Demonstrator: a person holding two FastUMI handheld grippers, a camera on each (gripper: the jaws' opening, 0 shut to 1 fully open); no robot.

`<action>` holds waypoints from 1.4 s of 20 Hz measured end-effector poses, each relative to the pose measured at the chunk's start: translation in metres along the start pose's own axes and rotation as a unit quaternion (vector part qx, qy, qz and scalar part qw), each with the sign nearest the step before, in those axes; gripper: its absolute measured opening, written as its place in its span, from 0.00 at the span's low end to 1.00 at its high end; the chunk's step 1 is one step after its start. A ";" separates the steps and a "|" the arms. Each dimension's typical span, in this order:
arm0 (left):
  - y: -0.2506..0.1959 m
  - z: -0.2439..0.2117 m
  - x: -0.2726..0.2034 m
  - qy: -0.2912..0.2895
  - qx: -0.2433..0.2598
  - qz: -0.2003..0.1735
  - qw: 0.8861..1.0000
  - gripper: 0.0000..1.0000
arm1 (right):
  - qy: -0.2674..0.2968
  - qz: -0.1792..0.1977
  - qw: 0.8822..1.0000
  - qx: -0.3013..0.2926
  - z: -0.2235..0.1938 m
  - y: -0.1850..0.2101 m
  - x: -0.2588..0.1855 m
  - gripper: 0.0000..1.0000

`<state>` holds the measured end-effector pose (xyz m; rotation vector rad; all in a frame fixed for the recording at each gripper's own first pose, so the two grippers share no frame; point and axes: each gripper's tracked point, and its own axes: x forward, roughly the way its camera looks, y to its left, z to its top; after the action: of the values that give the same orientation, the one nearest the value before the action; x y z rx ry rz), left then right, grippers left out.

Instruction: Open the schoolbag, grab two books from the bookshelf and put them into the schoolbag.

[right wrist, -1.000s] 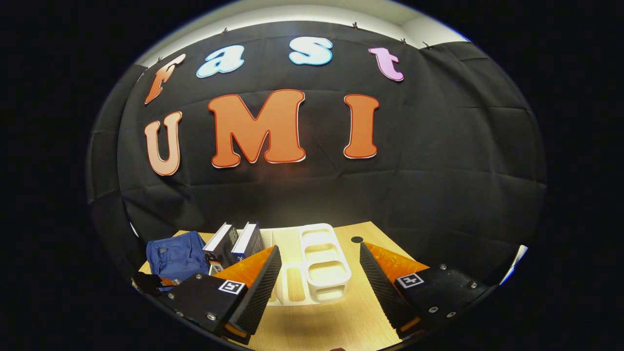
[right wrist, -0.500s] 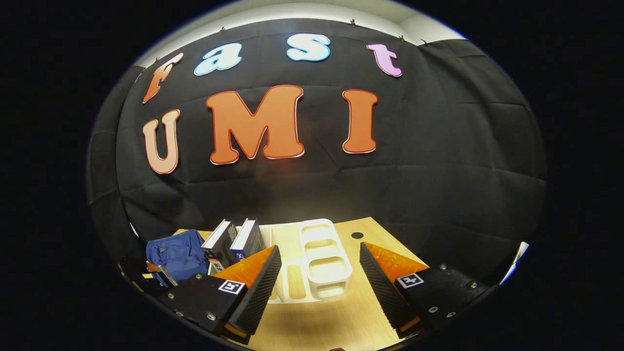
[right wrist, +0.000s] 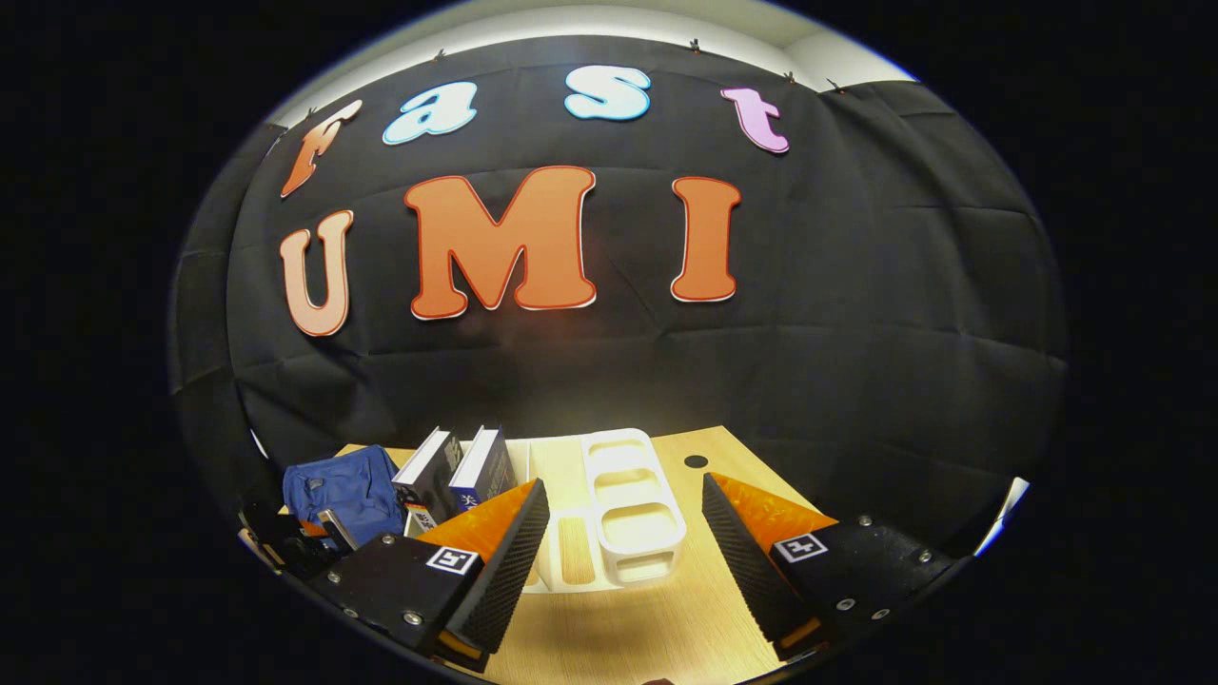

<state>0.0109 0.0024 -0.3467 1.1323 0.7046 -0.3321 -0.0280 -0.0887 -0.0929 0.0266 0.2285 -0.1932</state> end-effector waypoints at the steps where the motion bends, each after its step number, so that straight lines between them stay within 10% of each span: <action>1: 0.004 0.000 -0.003 0.000 0.000 0.007 1.000 0.54 | 0.002 0.001 1.000 0.004 -0.002 0.001 0.001 0.97; 6: 0.000 -0.005 -0.002 0.016 -0.005 -0.028 0.999 0.05 | 0.001 0.009 1.000 0.000 0.000 0.010 0.002 0.97; 16: 0.021 0.005 -0.022 0.016 -0.051 -0.129 0.990 0.01 | -0.004 0.030 1.000 -0.001 0.004 0.017 0.003 0.97; 28: 0.079 0.012 -0.027 0.019 -0.096 -0.327 0.940 0.01 | -0.022 0.105 0.994 0.032 0.049 0.094 0.007 0.96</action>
<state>0.0409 0.0208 -0.2702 0.6937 1.1188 -0.7857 0.0080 0.0001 -0.0463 0.1088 0.1744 0.0084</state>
